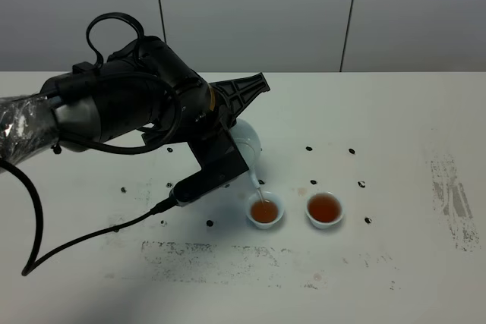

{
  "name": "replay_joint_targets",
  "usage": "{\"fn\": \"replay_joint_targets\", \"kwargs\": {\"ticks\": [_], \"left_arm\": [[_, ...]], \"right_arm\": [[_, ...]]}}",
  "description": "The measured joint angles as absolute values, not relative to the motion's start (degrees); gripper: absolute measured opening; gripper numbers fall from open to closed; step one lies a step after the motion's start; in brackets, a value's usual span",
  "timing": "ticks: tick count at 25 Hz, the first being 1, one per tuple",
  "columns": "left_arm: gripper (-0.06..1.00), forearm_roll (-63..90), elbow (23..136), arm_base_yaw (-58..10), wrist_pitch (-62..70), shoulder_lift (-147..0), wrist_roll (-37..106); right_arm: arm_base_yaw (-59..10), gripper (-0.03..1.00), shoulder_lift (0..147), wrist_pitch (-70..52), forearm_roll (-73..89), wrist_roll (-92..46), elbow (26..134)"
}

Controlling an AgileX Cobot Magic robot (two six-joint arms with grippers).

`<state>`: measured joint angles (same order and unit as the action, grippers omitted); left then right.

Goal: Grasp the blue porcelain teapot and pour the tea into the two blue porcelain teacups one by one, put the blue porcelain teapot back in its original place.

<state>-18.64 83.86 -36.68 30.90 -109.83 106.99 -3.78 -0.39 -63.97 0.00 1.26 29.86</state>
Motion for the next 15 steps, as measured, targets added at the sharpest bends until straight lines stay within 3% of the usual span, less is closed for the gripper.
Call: {"fn": "replay_joint_targets", "kwargs": {"ticks": [15], "left_arm": [[0.07, -19.96, 83.86, -37.38, 30.55, -109.83, 106.93]], "right_arm": [[-3.78, 0.23, -0.39, -63.97, 0.0, 1.32, 29.86]]}}
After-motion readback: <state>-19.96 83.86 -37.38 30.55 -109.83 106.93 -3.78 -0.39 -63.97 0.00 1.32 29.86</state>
